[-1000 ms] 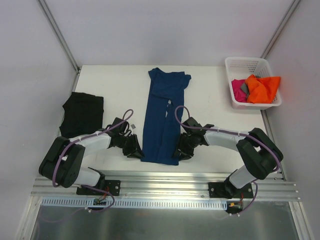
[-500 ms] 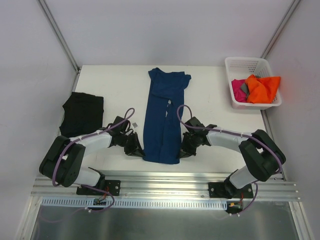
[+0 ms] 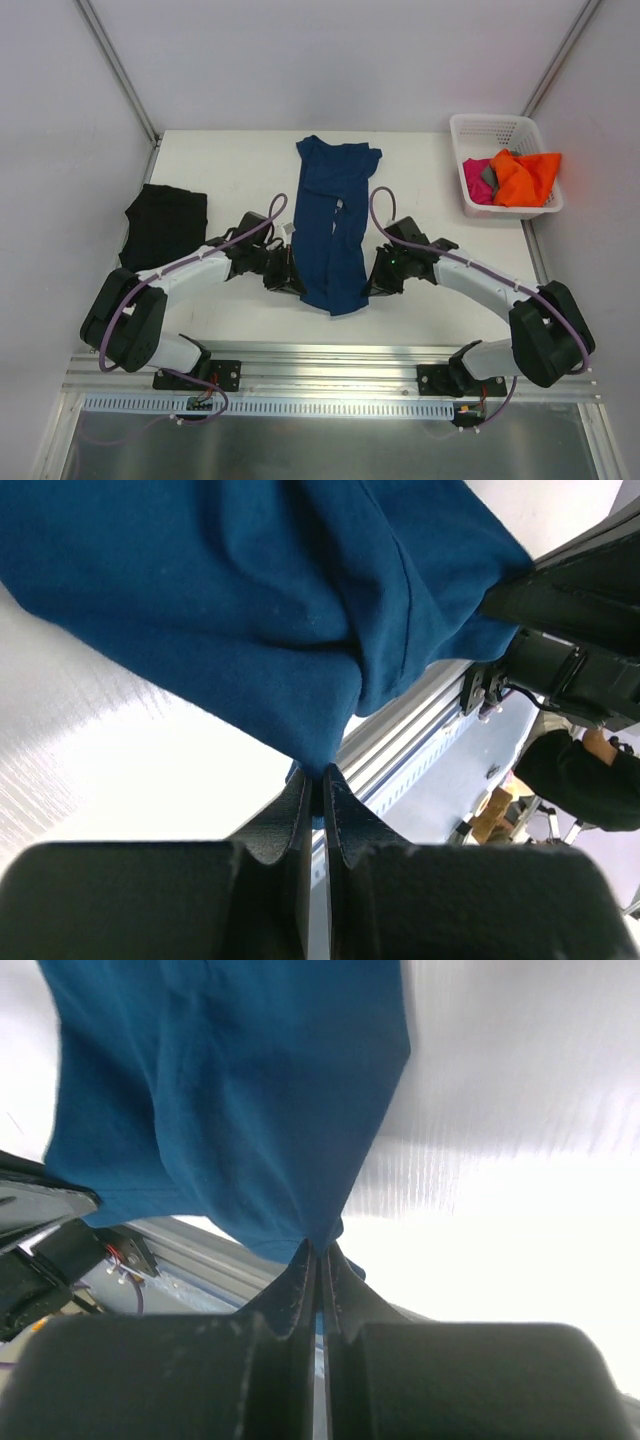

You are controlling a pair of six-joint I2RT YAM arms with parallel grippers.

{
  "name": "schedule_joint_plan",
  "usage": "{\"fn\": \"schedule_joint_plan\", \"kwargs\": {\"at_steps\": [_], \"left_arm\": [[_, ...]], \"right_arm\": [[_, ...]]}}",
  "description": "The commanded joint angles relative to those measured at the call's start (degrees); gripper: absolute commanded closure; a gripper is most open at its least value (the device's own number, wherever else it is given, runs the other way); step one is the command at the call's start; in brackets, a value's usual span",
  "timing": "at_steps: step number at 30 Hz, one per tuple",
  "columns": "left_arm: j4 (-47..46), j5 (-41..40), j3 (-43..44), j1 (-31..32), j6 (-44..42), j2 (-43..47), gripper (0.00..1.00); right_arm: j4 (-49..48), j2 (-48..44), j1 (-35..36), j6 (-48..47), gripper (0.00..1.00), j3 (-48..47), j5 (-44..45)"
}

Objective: Fold and stack the t-shirts
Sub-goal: Fold the tshirt

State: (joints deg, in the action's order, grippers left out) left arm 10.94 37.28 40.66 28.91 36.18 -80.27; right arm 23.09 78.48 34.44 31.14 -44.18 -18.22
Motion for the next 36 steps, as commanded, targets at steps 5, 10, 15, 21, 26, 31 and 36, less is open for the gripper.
{"fn": "schedule_joint_plan", "kwargs": {"at_steps": [5,10,15,21,26,31,36], "left_arm": [[4.7,-1.2,4.8,0.3,-5.9,2.0,1.00],[6.2,-2.9,9.2,-0.7,-8.6,2.6,1.00],[7.1,-3.7,13.6,-3.9,-9.5,1.3,1.00],[6.8,-4.6,17.2,-6.7,-9.6,-0.5,1.00],[4.7,-5.6,20.1,-8.6,-10.1,-3.7,1.00],[4.2,-6.7,28.5,-10.6,-12.2,-11.4,1.00],[4.7,-7.5,40.8,-10.8,-15.3,-19.7,1.00]], "right_arm": [[3.6,-2.3,-3.6,-5.2,0.99,-6.2,2.8],[3.9,-1.7,-5.9,-6.9,1.00,-9.5,3.5],[3.8,-1.0,-7.4,-7.9,1.00,-13.6,4.6],[4.0,1.8,-9.9,-10.5,1.00,-20.6,5.4],[2.8,6.0,-11.0,-11.4,1.00,-24.5,5.1],[0.8,11.5,-14.0,-10.9,0.99,-28.0,2.6],[-2.1,17.8,-16.8,-12.0,1.00,-33.4,1.0]]}}
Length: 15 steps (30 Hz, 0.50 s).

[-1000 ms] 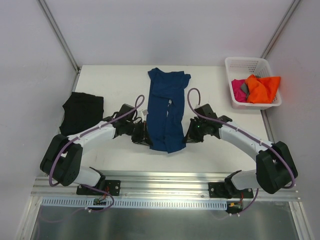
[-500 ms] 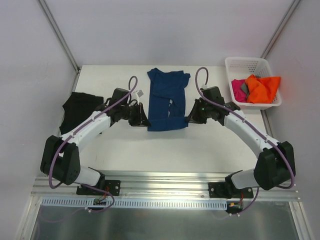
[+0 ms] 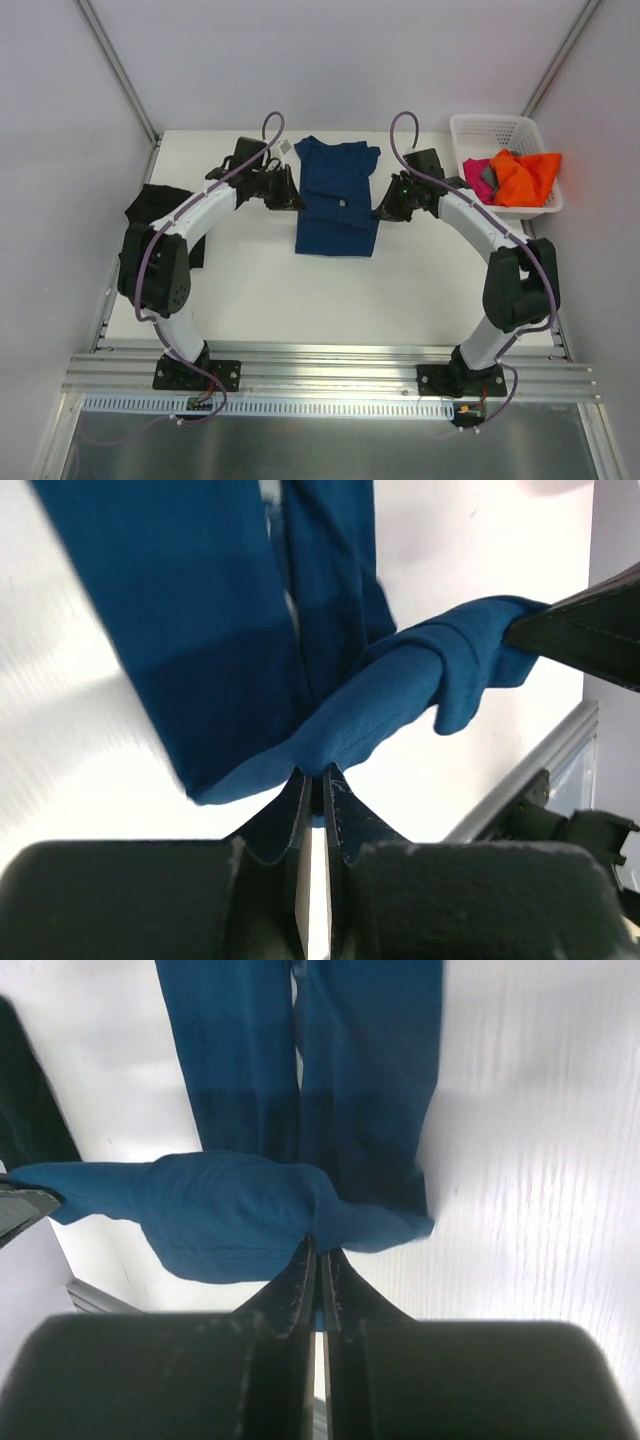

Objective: Fold and stack the t-shirts
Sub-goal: Fold the tshirt

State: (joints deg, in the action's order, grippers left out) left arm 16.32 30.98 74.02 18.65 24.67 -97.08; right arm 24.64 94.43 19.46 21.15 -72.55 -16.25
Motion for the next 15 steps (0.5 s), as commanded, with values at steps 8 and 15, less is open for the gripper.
{"fn": "schedule_joint_plan", "kwargs": {"at_steps": [8,15], "left_arm": [[-0.2,-2.2,18.7,-0.6,-5.2,-14.7,1.00],[-0.9,-4.8,24.8,-1.7,-5.6,-22.9,1.00]], "right_arm": [[-7.9,12.1,-4.7,-3.7,0.99,-15.4,-2.0],[-10.3,19.6,-6.3,-5.4,0.91,-19.4,-2.5]]}}
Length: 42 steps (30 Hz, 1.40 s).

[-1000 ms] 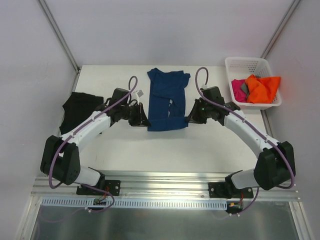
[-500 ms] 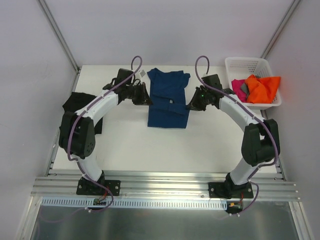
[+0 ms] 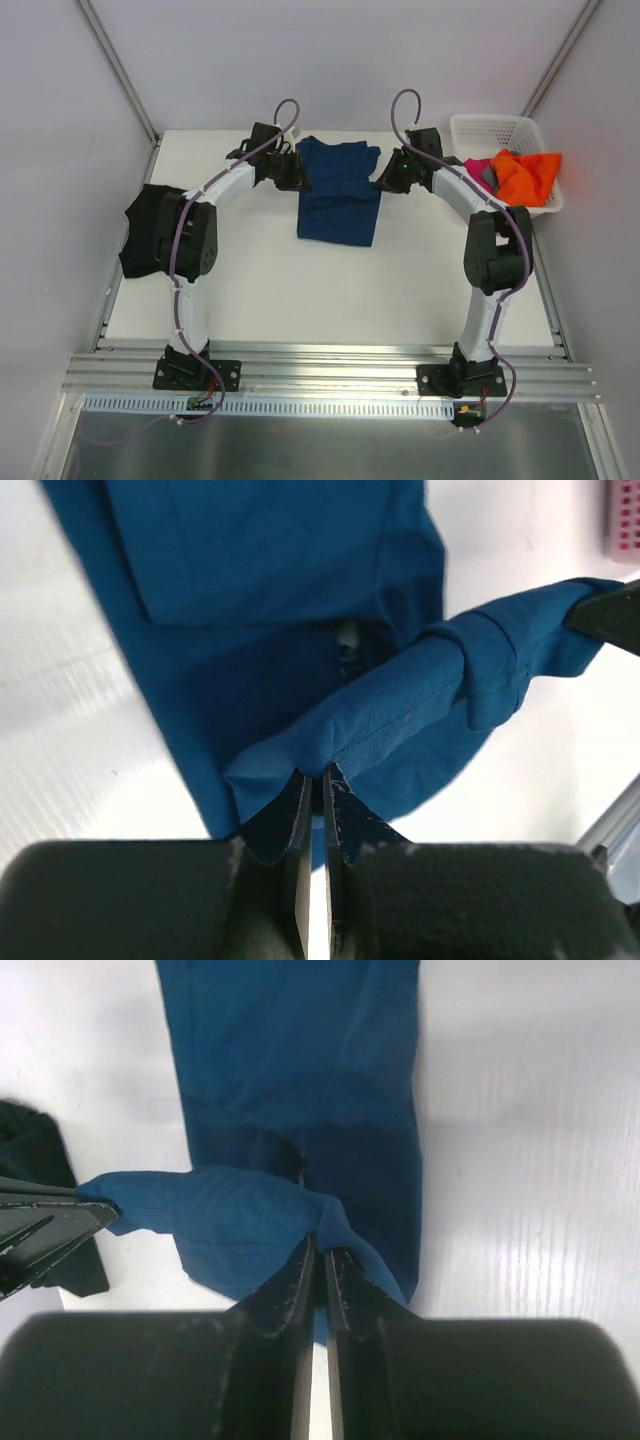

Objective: Fold and stack the t-shirts
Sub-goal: Fold the tshirt

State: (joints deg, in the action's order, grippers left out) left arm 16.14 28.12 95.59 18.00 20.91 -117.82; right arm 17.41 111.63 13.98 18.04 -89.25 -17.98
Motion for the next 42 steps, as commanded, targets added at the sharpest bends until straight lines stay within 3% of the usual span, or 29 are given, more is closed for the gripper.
{"fn": "schedule_joint_plan", "kwargs": {"at_steps": [1,4,6,31,32,33,34,36,37,38,42], "left_arm": [[-0.8,-2.1,3.6,-1.2,-1.8,-3.7,1.00],[-1.7,-2.6,4.1,-1.3,-1.5,-4.8,1.00],[-2.1,-3.2,4.0,-1.3,-1.1,-4.4,1.00],[-3.2,-8.3,6.8,-2.1,-1.7,-7.0,1.00],[-3.2,-8.5,7.1,-2.1,-2.0,-7.3,1.00],[-3.2,-8.9,7.2,-2.1,-2.1,-7.8,0.80],[-3.1,-9.8,7.2,-2.0,-2.0,-7.9,0.63],[-3.0,-10.9,7.2,-1.9,-1.6,-7.7,0.40],[-2.8,-11.2,7.2,-1.8,-1.6,-7.3,0.15],[-2.5,-11.9,7.1,-1.7,-1.7,-6.9,0.01],[-1.8,-11.7,5.7,-0.9,-1.6,-1.6,0.01]], "right_arm": [[-4.2,3.4,-0.9,-2.8,0.90,-3.0,-0.8],[-5.5,6.2,-0.8,-3.6,0.99,-4.5,-1.0],[-5.5,7.7,-0.6,-3.5,1.00,-5.5,-1.1],[-6.9,13.5,1.9,-3.0,0.99,-11.1,0.3],[-6.9,13.7,1.9,-3.0,0.93,-11.3,0.6],[-6.9,14.0,2.0,-3.2,0.67,-11.4,1.4],[-6.8,14.2,2.1,-4.1,0.56,-11.5,1.9],[-5.9,14.1,2.2,-4.9,0.35,-12.3,3.5],[-5.6,13.9,2.1,-5.0,0.31,-12.7,3.8],[-5.2,13.4,2.0,-5.6,0.29,-13.0,3.9],[-5.1,10.5,1.9,-5.0,0.28,-12.8,2.7]]}}
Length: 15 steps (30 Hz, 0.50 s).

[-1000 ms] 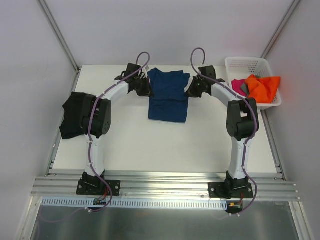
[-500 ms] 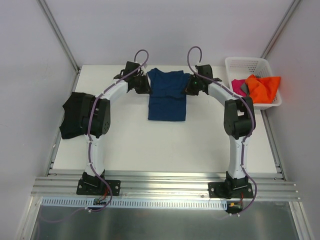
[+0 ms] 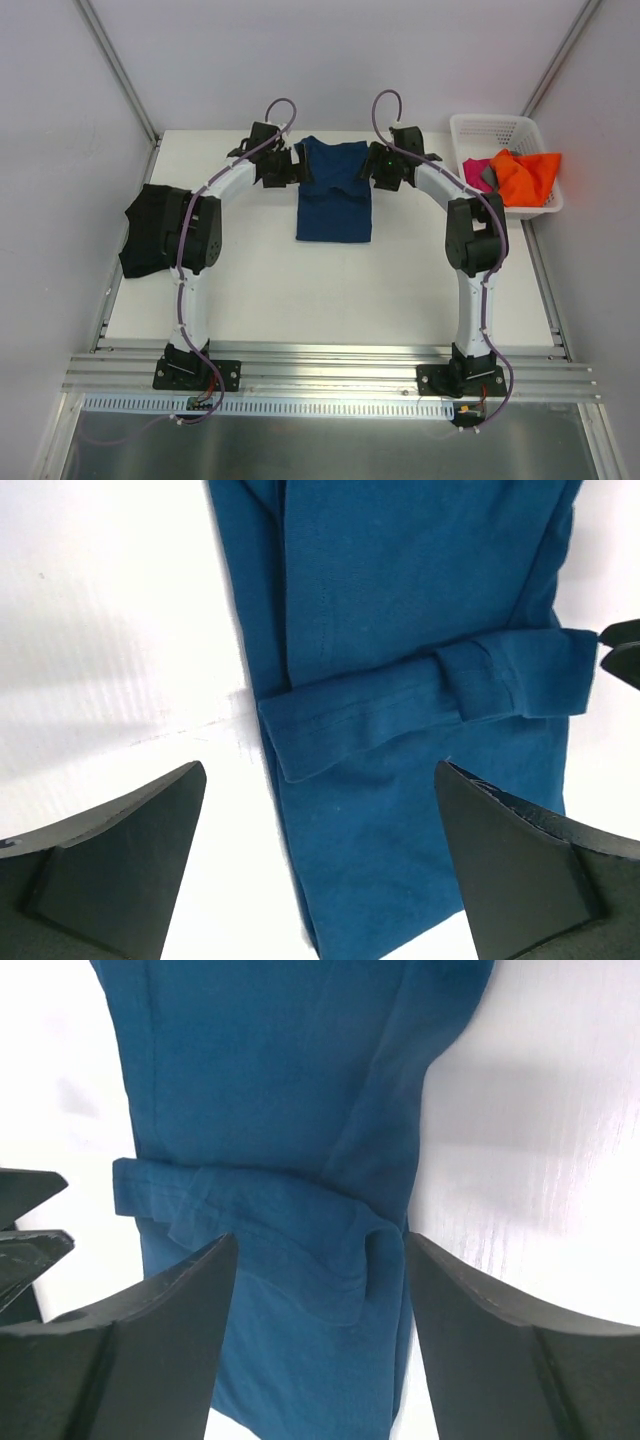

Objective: Fold and stack the t-shirts
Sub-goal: Fold the tshirt

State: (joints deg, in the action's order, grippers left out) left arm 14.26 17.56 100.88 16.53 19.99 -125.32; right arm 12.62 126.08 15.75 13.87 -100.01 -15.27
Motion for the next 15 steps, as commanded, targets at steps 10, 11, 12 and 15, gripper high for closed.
{"fn": "schedule_joint_plan", "kwargs": {"at_steps": [10,11,12,15], "left_arm": [[2.7,0.5,-9.1,1.8,0.0,18.4,0.01],[2.9,0.1,-9.8,1.9,-1.1,19.5,0.01],[3.3,-0.3,-10.3,1.9,-1.4,19.9,0.01],[3.8,-1.3,-12.5,1.9,-2.0,21.5,0.01]], "right_arm": [[-2.2,-4.1,2.6,9.9,0.37,1.0,-9.0],[-2.4,-3.4,3.1,9.9,0.38,1.2,-9.3],[-2.4,-3.1,3.5,9.9,0.38,1.5,-9.5],[-2.9,-2.8,4.1,10.9,0.39,2.8,-10.1]]}}
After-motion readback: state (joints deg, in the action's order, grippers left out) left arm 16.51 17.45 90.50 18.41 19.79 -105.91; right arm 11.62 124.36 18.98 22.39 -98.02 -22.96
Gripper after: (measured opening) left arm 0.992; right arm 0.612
